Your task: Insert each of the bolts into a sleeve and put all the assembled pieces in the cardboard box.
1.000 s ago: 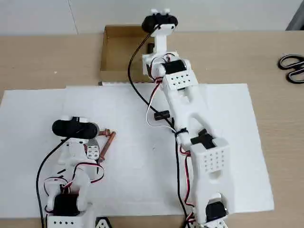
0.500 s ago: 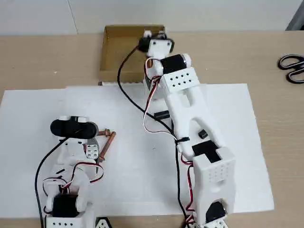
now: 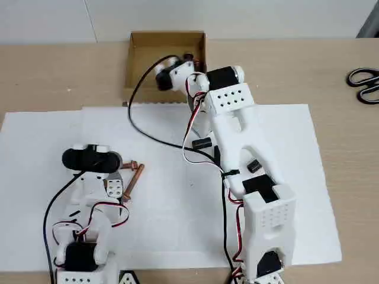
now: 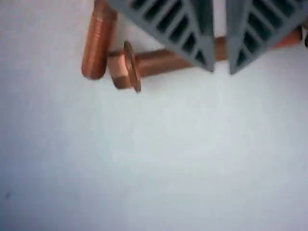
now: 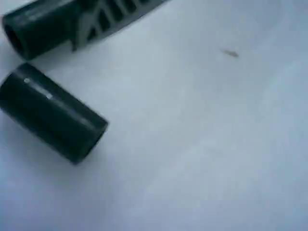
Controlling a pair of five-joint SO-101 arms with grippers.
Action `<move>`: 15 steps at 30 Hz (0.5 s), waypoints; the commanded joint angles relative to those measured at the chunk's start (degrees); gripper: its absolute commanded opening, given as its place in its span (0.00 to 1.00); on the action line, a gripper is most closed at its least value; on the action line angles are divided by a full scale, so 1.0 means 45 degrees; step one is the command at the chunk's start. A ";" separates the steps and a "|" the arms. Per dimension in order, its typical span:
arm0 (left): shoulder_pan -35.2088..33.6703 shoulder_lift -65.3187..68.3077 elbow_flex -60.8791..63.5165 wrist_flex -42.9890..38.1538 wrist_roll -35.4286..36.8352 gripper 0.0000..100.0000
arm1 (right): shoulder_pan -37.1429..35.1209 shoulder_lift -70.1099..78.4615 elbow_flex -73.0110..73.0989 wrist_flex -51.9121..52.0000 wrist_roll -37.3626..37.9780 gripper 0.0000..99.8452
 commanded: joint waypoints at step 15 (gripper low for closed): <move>-0.0039 -0.0176 -0.2276 0.0020 0.0039 0.01 | -0.0088 -0.0850 0.2247 0.0049 0.6838 0.21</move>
